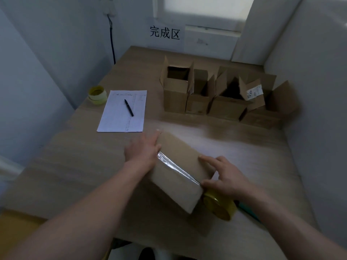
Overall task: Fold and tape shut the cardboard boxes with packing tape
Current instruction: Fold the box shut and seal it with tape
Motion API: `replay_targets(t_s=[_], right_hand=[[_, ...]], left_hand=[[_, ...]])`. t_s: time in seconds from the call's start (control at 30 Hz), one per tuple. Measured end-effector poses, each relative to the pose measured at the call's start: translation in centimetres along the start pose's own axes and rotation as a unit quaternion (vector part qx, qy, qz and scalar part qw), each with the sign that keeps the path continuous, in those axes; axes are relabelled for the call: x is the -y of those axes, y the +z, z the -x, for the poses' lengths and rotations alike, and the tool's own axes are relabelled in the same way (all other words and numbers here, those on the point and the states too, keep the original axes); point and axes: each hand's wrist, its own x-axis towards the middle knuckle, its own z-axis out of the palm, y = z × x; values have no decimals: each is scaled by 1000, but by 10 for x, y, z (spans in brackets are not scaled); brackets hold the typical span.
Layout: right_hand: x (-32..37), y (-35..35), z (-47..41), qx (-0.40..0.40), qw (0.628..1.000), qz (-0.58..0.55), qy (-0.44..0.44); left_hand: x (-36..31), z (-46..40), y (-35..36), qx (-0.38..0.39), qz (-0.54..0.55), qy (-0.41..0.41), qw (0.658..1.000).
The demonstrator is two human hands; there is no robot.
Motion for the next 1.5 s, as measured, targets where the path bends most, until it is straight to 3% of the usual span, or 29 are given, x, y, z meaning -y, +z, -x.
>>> replay_targets(t_s=[0.13,0.3,0.4,0.6,0.67,0.7,0.77,0.83,0.87,1.0,1.1,1.17,1.23,1.37,1.43,1.5], right_hand=[[12,25,23,-112,991,-27,72],[25,38,25,-167,976,-72,122],[27,41,25,-180,972,-77,133],[39,38,20,-161,975,-40,147],[48,40,16,-162,974,-40,154],[52,42,13,-162,972,-45,161],[59,47,9,-168,968,-61,178],[63,50,4,-173,964,-68,188],[64,50,1,-172,964,-66,193],[64,51,-8,-187,968,6,166],[58,55,-12,-141,985,-30,99],[53,57,-15,-110,989,-71,72],[48,59,-19,-104,987,-106,67],[47,57,-23,-100,983,-141,65],[46,55,-26,-100,983,-145,60],[46,54,-27,-96,984,-139,58]], left_hand=[[-44,-7,21,26,-13,42,999],[-47,-2,46,41,-67,155,985],[-41,2,51,53,-67,243,966],[-37,-19,28,108,-90,334,932],[-29,-29,10,130,-13,354,926],[-25,-27,5,108,73,336,933],[-17,-9,1,-11,241,263,934],[-11,26,6,-144,299,189,924],[-8,47,11,-170,324,161,917],[-3,122,30,-100,440,61,890],[-12,147,42,-18,482,5,876],[-22,151,53,63,552,-50,830],[-29,153,69,96,607,-113,781],[-32,148,90,89,605,-200,766],[-33,138,92,102,619,-199,753],[-34,132,94,114,598,-188,771]])
